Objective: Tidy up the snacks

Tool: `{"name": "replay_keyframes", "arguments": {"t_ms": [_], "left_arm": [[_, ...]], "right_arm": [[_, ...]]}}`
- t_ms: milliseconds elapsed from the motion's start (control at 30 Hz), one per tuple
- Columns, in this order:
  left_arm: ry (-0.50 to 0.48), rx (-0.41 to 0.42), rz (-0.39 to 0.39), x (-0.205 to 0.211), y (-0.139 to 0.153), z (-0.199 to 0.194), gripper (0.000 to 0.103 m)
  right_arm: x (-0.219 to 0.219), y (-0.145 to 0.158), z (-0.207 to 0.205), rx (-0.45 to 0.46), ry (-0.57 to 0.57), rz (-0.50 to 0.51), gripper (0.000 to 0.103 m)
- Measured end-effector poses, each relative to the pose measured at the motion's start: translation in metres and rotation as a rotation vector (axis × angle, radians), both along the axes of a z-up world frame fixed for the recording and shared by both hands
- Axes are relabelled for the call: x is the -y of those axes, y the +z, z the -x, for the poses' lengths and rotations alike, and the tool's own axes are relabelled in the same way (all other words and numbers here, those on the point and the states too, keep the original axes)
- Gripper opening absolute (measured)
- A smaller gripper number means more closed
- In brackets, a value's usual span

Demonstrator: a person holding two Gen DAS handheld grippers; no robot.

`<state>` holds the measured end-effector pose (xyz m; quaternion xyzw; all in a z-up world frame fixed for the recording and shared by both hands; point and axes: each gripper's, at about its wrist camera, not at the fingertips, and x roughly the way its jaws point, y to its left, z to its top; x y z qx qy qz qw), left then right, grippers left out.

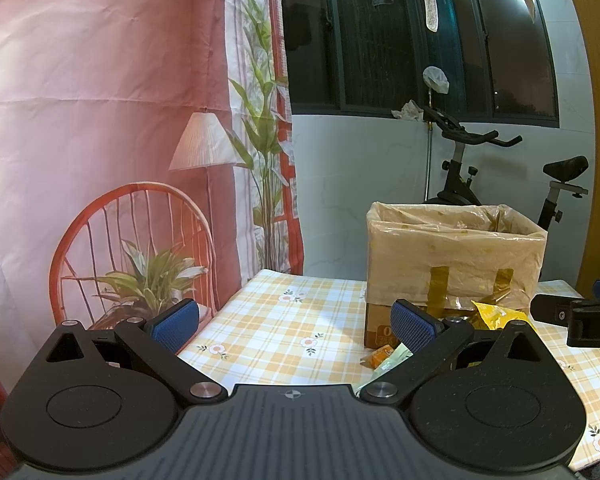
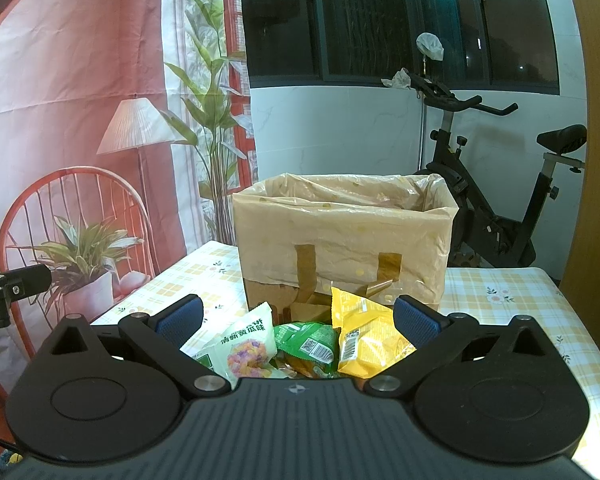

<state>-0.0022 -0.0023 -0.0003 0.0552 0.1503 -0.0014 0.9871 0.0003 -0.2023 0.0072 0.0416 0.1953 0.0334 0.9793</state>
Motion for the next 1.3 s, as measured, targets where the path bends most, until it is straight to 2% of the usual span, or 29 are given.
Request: {"name": "replay_keyframes", "arguments": {"t_ms": [1300], "left_arm": [[0.003, -0.006, 0.004, -0.0022, -0.0044, 0.0005, 0.103]], "right_arm": [[0.0004, -0.0019, -0.0015, -0.003, 0.000, -0.002, 0.103]]}}
